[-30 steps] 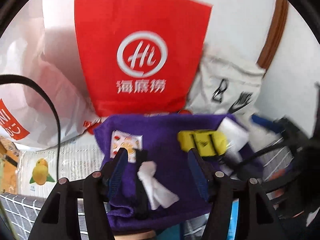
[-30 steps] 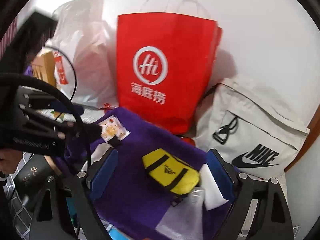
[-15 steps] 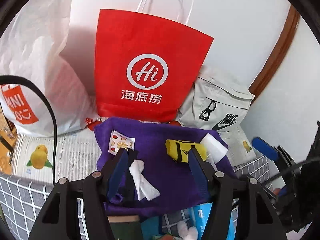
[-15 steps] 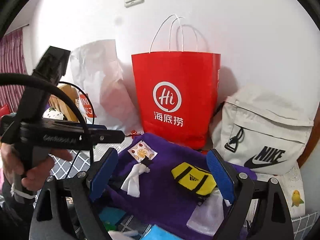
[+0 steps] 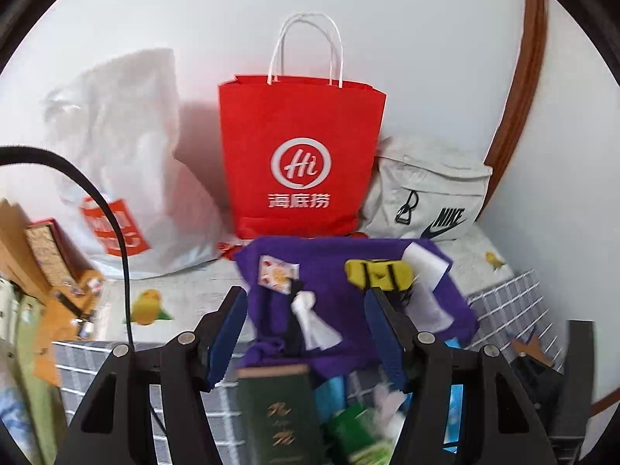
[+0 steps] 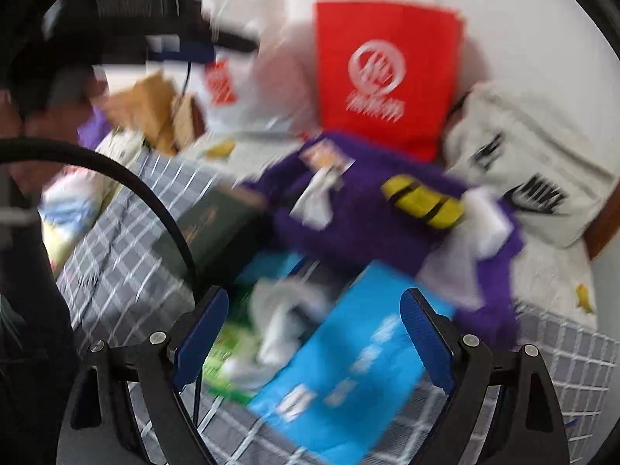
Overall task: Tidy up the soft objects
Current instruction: 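Move both tools back to the pile and close the right tool on the white cloth, then lift the white cloth with the right tool while the left tool reaches toward the green wipes pack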
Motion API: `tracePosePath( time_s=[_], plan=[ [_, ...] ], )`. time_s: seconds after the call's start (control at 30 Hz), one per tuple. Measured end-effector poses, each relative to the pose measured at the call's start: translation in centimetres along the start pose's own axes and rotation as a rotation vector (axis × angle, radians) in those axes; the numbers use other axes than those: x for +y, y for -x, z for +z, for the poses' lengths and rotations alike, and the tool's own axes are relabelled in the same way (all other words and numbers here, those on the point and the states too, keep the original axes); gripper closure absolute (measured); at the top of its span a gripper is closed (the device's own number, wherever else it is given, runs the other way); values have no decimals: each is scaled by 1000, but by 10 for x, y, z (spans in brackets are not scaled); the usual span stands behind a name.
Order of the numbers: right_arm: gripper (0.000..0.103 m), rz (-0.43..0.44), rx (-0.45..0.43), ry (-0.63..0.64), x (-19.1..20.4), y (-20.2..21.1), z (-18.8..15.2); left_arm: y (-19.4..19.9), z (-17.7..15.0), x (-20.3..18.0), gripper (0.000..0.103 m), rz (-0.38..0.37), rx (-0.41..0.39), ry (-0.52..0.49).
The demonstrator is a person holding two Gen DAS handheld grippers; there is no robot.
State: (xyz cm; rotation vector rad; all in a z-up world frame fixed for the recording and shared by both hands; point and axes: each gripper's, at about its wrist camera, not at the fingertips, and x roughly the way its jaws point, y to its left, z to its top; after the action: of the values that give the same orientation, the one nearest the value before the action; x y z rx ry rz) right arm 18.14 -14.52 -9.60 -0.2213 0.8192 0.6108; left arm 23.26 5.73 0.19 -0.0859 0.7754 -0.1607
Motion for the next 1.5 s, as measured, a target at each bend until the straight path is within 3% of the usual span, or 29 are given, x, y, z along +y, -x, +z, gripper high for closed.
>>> tracePosePath(
  time_s=[0.17,0.33,0.4,0.43,0.47,0.53,0.6,0.7,0.93,1.3,1.5],
  plan=[
    [13,30,87,48,24,-31,-4,35,-22,4,35,77,-27,-45],
    [21,-26,165,84,31,-63,-1,59,-59,24,34,127,-58,9],
    [31,-64,168,122,36,-66,1,62,-77,34,34,147,-52,42],
    [47,-60,185,124,37,-70,1,63,-88,40,34,158,-42,59],
    [71,-32,229,117,37,-77,0,64,-95,44,34,169,-36,71],
    [87,-14,264,106,35,-85,-3,65,-109,51,34,187,-24,93],
    [91,-29,243,89,30,-82,-4,65,-123,56,34,192,-9,112],
    [91,29,202,38,24,-60,-3,62,-140,59,34,180,17,138],
    [91,97,94,-84,8,-20,-3,42,-175,44,34,89,95,148],
    [91,102,-53,-160,-9,43,-22,-14,-195,0,34,-69,254,89],
    [91,98,-89,-168,-15,56,-36,-29,-193,-17,34,-74,282,80]
  ],
)
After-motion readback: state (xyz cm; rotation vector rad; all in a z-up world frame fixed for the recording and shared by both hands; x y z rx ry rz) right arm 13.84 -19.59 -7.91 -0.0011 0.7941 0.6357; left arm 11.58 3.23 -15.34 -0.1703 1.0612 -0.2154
